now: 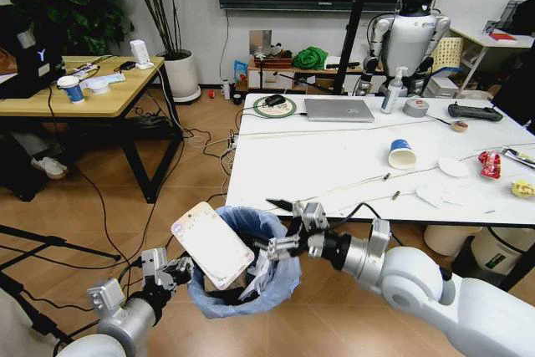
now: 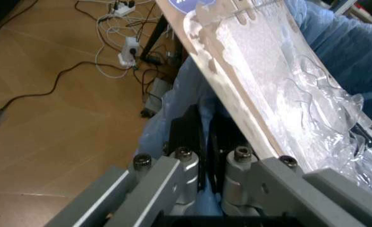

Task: Pick up the trash bin and place the trash from the table into it.

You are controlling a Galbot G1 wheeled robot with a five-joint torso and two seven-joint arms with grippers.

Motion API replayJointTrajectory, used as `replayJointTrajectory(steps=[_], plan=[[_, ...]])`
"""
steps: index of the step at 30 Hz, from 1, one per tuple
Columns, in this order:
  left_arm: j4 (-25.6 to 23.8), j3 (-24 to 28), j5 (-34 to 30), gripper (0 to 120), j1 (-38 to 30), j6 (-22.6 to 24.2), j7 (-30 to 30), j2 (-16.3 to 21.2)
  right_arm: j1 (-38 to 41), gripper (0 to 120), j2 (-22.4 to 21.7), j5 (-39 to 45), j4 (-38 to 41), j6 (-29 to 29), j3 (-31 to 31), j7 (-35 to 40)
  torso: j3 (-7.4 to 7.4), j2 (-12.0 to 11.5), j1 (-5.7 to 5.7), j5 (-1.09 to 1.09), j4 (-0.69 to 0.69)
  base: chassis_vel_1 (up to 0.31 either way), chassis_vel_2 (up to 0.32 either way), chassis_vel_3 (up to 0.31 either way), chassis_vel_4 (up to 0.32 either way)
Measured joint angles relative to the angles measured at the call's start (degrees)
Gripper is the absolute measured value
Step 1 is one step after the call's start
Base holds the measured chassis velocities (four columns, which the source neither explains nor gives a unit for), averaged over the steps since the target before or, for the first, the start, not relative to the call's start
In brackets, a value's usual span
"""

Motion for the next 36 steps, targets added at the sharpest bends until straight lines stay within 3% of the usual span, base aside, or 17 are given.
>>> replayJointTrajectory(steps=[6, 16, 24, 36], plan=[[-0.71, -2.89, -0.10, 0, 2.68, -0.04, -0.84, 2.18, -2.40, 100, 4.56, -0.19, -1.69, -0.20, 5.64, 0.00, 0.00, 0.00, 0.00, 0.00, 0.00, 0.000, 0.000, 0.000, 0.000], [-0.93, -3.34, -0.76, 0, 4.73, -0.03, -2.24, 2.84, -8.67, 100, 5.35, -2.12, -1.21, 0.02, 10.99, -0.29, 0.00, 0.00, 0.00, 0.00, 0.00, 0.000, 0.000, 0.000, 0.000], [-1.36, -3.48, -0.75, 0, 6.74, 0.53, -3.57, 5.91, -15.75, 100, 4.81, -4.40, 0.53, 0.37, 17.07, -0.95, 0.00, 0.00, 0.00, 0.01, -0.01, 0.000, 0.000, 0.000, 0.000], [-1.94, -2.20, -1.33, 0, 4.88, 0.54, -4.07, 2.35, -24.78, 100, 5.58, -5.76, -0.35, -0.15, 26.44, 1.60, 0.00, 0.00, 0.00, 0.01, -0.01, 0.000, 0.000, 0.000, 0.000]])
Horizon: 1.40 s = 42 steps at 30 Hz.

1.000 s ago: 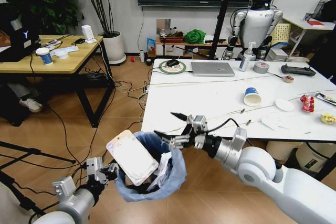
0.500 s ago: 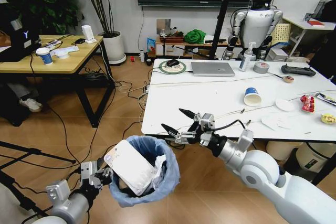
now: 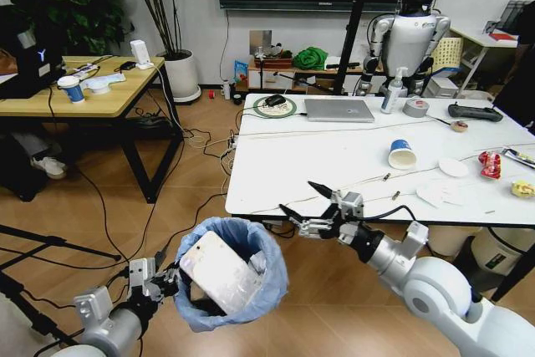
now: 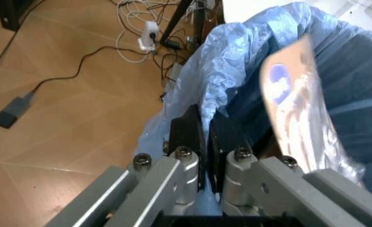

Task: Pick up the trash bin and place the trash from the table into it.

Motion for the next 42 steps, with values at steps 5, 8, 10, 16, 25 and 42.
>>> replayJointTrajectory(steps=[5, 8, 10, 16, 25, 42], plan=[[-0.21, 1.02, 0.75, 0, -0.25, 0.00, -0.07, -1.56, -2.06, 100, -0.16, 0.30, -4.81, -2.59, 5.88, 9.63, 0.00, -0.01, 0.00, 0.01, 0.00, 0.000, 0.000, 0.000, 0.000], [-0.21, 1.21, 0.93, 0, -0.44, 0.00, -0.45, -2.16, -1.37, 100, -0.05, 0.29, -7.31, -5.59, 7.76, 15.23, 0.00, -0.01, 0.00, 0.02, 0.01, 0.000, 0.000, 0.000, 0.000], [-0.18, 1.65, 1.19, 0, -0.68, 0.04, -0.60, -2.72, -0.66, 100, 0.27, 0.41, -10.23, -7.31, 9.30, 18.97, 0.00, -0.01, 0.00, 0.02, 0.01, 0.000, 0.000, 0.000, 0.000], [0.29, 2.23, 1.69, 0, -1.08, 0.12, -0.93, -3.71, 2.47, 100, 2.01, 1.58, -15.28, -12.92, 11.57, 26.18, 0.00, -0.01, 0.00, 0.01, -0.01, 0.000, 0.000, 0.000, 0.000], [0.84, 2.31, 1.21, 0, -1.79, 0.31, -1.18, -4.08, 9.01, 100, 7.24, 1.83, -22.18, -15.51, 9.32, 28.06, 0.01, -0.01, 0.00, -0.01, 0.01, 0.000, 0.000, 0.000, 0.000], [1.51, 2.79, -0.53, 0, -3.22, 0.36, -1.47, -4.77, 10.42, 98, 9.54, -2.23, -29.66, -13.72, 7.59, 26.09, 0.01, -0.01, 0.00, 0.01, 0.01, 0.000, 0.000, 0.000, 0.000]])
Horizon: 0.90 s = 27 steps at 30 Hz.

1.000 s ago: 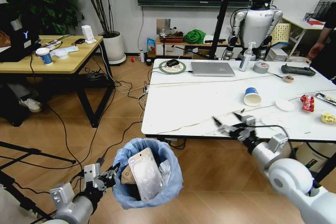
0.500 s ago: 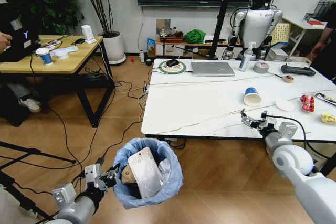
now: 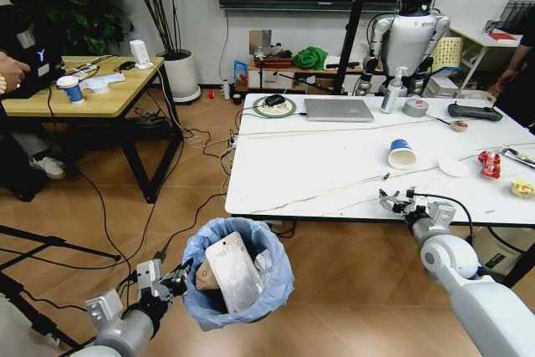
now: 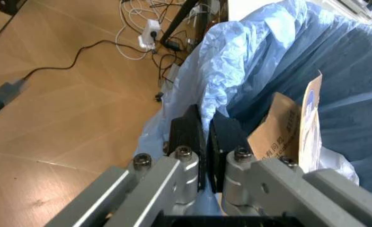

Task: Pick up the trash bin and place the trash from the table into it.

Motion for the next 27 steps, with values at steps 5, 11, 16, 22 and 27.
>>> replayJointTrajectory(steps=[5, 11, 16, 22, 27], plan=[[0.00, -0.04, -0.14, 0, -0.06, -0.05, -0.05, 0.01, -1.54, 81, -0.52, 0.32, 0.45, -0.12, 0.34, -0.26, -0.01, 0.00, 0.00, -0.05, 0.00, 0.000, 0.000, 0.000, 0.000], [-0.03, 0.05, -0.05, 0, -0.17, -0.11, -0.05, -0.17, -2.86, 56, -1.01, -0.22, 1.44, -0.71, 0.16, -0.15, -0.02, 0.03, -0.01, -0.05, -0.01, 0.000, 0.000, 0.000, 0.000], [-0.03, 0.07, 0.05, 0, -0.20, -0.15, -0.06, -0.18, -2.43, 38, -1.25, -0.11, 1.51, -1.13, -0.34, -0.07, -0.02, 0.03, -0.01, -0.03, -0.01, 0.000, 0.000, 0.000, 0.000], [0.05, 0.08, 0.07, 0, -0.26, -0.18, -0.06, -0.23, -1.67, 20, -1.34, 0.55, 1.15, -1.30, -0.91, 0.05, -0.01, 0.02, -0.01, -0.03, 0.00, 0.000, 0.000, 0.000, 0.000], [0.06, 0.10, 0.08, 0, -0.27, -0.19, -0.06, -0.25, -1.54, 4, -1.49, 0.82, 1.04, -1.38, -1.06, 0.07, -0.01, 0.02, -0.01, -0.03, 0.00, 0.000, 0.000, 0.000, 0.000]])
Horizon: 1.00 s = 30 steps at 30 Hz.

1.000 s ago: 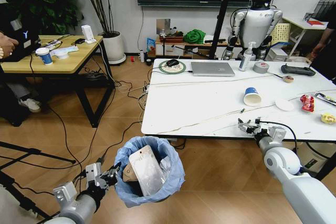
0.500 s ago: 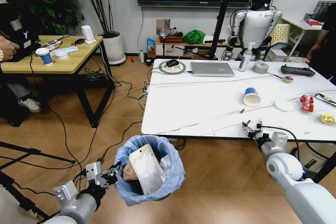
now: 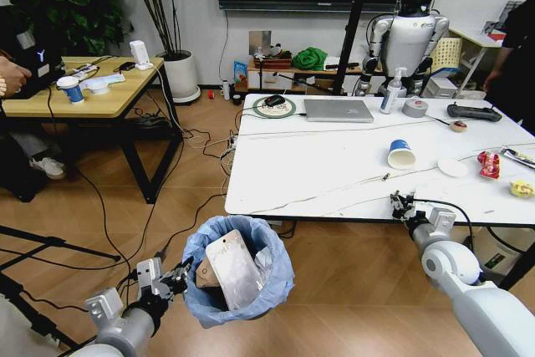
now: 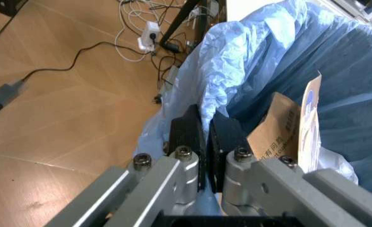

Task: Pick up the trash bin and place the trash from the table into it.

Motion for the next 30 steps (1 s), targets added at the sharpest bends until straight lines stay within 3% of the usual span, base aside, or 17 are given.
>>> replayJointTrajectory(steps=[8, 10, 11, 16, 21, 30], plan=[[-0.19, 0.50, -0.01, 0, -0.08, -0.02, -0.01, -0.06, -1.03, 0, -0.59, 0.45, 1.77, 0.01, 0.37, -0.41, 0.01, -0.02, 0.00, 0.05, 0.00, 0.000, 0.000, 0.000, 0.000], [-0.19, 0.78, 0.00, 0, -0.10, -0.03, 0.06, -0.16, -2.50, 0, -1.38, 1.44, 5.40, 0.95, 0.86, -2.81, 0.03, -0.04, 0.01, 0.13, -0.01, 0.000, 0.000, 0.000, 0.000], [-0.19, 0.99, 0.06, 0, -0.12, -0.03, 0.14, -0.23, -4.33, 0, -2.87, 2.14, 9.69, 2.47, 1.43, -5.86, 0.02, -0.03, 0.01, 0.02, 0.01, 0.000, 0.000, 0.000, 0.000], [-0.45, 1.15, 0.11, 0, -0.36, -0.03, 0.22, -0.22, -8.59, 0, -8.36, 2.74, 21.24, 6.47, 0.12, -13.17, 0.01, -0.03, 0.01, 0.02, -0.02, 0.000, 0.000, 0.000, 0.000], [-0.56, 1.44, 0.22, 0, -0.67, 0.00, 0.31, -0.91, -9.51, 0, -13.28, 1.87, 30.49, 10.16, -5.32, -21.20, 0.01, -0.02, 0.00, 0.03, 0.00, 0.000, 0.000, 0.000, 0.000], [-0.23, 2.45, 0.24, 0, -1.98, 0.31, 0.38, -1.81, -2.65, 0, -19.44, 0.37, 33.28, 12.93, -15.68, -29.69, 0.00, -0.02, 0.01, 0.00, 0.01, 0.000, 0.000, 0.000, 0.000]])
